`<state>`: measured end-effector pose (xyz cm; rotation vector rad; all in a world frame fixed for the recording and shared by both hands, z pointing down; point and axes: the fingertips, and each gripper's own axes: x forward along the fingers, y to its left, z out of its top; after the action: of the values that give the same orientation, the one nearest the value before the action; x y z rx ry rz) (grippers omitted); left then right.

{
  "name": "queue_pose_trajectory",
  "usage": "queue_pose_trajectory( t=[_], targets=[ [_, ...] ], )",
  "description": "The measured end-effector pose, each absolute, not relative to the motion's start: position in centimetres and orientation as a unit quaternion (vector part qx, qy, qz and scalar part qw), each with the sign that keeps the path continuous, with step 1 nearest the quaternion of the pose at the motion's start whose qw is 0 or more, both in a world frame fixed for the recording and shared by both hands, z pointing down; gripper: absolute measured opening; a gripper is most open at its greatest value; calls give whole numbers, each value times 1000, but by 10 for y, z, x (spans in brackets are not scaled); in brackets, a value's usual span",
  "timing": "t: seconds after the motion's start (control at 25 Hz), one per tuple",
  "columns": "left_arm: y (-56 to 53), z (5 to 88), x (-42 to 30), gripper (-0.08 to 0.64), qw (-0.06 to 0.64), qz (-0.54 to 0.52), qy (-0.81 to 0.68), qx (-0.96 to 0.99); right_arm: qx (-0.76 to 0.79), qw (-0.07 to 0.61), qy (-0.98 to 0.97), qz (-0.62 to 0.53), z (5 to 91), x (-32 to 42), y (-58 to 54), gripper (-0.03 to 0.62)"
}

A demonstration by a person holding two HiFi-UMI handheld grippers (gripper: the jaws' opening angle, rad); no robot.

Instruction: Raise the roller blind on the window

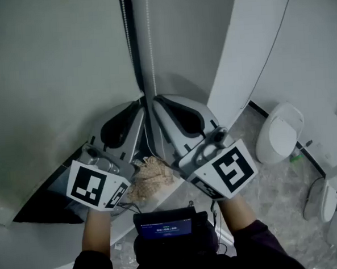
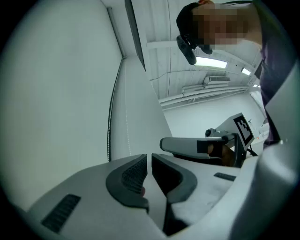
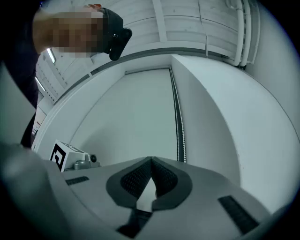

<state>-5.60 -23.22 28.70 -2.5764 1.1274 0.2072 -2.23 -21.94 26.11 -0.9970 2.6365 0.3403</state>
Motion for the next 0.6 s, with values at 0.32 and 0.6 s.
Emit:
queue_pose_trajectory(
  t=[0.32, 0.6],
  targets=[
    [-238, 290, -57, 18, 146, 74, 400, -902, -338, 169, 918, 122, 254, -21, -215, 8],
    [-299, 301, -48, 79, 100, 75, 407, -905, -351, 161, 913, 129, 274, -16, -219, 8]
  ],
)
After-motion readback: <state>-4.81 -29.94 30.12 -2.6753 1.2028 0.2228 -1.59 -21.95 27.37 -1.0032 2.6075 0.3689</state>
